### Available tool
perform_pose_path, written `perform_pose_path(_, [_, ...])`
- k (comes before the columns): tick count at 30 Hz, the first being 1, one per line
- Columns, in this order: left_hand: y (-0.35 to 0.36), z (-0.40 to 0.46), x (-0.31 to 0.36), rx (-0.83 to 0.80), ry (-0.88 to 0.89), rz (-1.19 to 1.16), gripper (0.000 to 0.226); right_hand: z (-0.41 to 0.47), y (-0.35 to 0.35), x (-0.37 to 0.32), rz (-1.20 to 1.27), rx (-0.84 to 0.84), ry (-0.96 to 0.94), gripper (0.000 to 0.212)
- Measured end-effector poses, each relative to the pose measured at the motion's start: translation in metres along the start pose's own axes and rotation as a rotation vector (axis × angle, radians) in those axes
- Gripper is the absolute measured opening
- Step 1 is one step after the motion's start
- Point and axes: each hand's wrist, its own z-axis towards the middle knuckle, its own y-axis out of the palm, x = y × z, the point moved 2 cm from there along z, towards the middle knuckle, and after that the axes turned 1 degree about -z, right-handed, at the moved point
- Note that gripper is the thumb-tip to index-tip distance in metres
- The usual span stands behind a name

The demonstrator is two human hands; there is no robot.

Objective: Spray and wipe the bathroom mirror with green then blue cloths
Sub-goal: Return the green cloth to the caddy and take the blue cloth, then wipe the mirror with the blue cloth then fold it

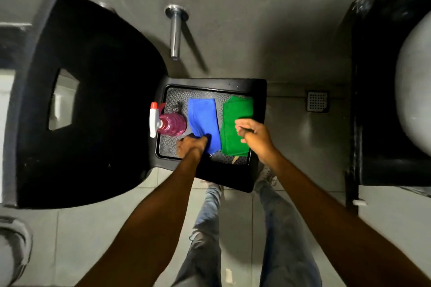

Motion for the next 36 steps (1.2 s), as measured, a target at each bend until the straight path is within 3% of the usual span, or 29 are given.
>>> perform_pose_path(4, [-0.012,-0.054,0.037,-0.133,0.019,-0.508,0.02,-0.027,-0.022,-0.011,0.358,0.061,0.183,0.032])
perform_pose_path(7, [-0.028,-0.119,0.078,-0.341,0.042,-0.666,0.018,-0.057,-0.037,-0.025,0.687,0.027,0.448,0.048])
perform_pose_path(9, [-0.035,-0.166,0.105,-0.473,0.072,-0.681,0.012,-0.08,-0.044,-0.042,0.974,-0.049,0.564,0.075])
perform_pose_path(10, [-0.039,-0.191,0.119,-0.541,0.088,-0.67,0.013,-0.09,-0.049,-0.055,1.144,-0.086,0.552,0.086])
perform_pose_path(12, [-0.048,-0.247,0.148,-0.639,0.215,-0.543,0.01,-0.108,-0.07,-0.094,1.409,-0.164,0.335,0.091])
perform_pose_path(13, [-0.053,-0.272,0.16,-0.655,0.308,-0.418,0.01,-0.119,-0.083,-0.117,1.449,-0.173,0.207,0.09])
perform_pose_path(14, [-0.06,-0.301,0.177,-0.63,0.448,-0.26,0.023,-0.132,-0.104,-0.147,1.466,-0.165,0.06,0.089])
perform_pose_path(16, [-0.077,-0.341,0.203,-0.386,0.769,0.069,0.058,-0.152,-0.139,-0.193,1.475,-0.135,-0.143,0.089])
perform_pose_path(17, [-0.09,-0.366,0.228,-0.174,0.968,0.187,0.066,-0.162,-0.166,-0.22,1.465,-0.078,-0.247,0.086])
perform_pose_path(18, [-0.103,-0.381,0.237,0.025,1.131,0.246,0.065,-0.167,-0.18,-0.232,1.496,-0.035,-0.307,0.078])
perform_pose_path(20, [-0.125,-0.436,0.281,0.259,1.535,0.251,0.048,-0.181,-0.231,-0.269,1.49,0.026,-0.465,0.053])
perform_pose_path(23, [-0.153,-0.509,0.344,0.487,1.958,0.298,0.039,-0.203,-0.302,-0.319,1.534,0.063,-0.661,0.064])
perform_pose_path(26, [-0.182,-0.588,0.398,0.795,2.238,0.289,0.04,-0.234,-0.365,-0.365,1.546,0.145,-0.849,0.072])
perform_pose_path(28, [-0.198,-0.639,0.429,0.986,2.365,0.263,0.041,-0.25,-0.4,-0.398,1.517,0.229,-0.964,0.066])
perform_pose_path(32, [-0.232,-0.728,0.495,1.338,2.38,0.315,0.051,-0.27,-0.434,-0.47,1.34,0.349,-1.269,0.052])
perform_pose_path(34, [-0.253,-0.761,0.528,1.441,2.276,0.365,0.062,-0.27,-0.431,-0.501,1.073,0.578,-1.43,0.054])
perform_pose_path(36, [-0.268,-0.779,0.555,1.498,2.169,0.386,0.069,-0.26,-0.414,-0.529,0.551,0.874,-1.554,0.053])
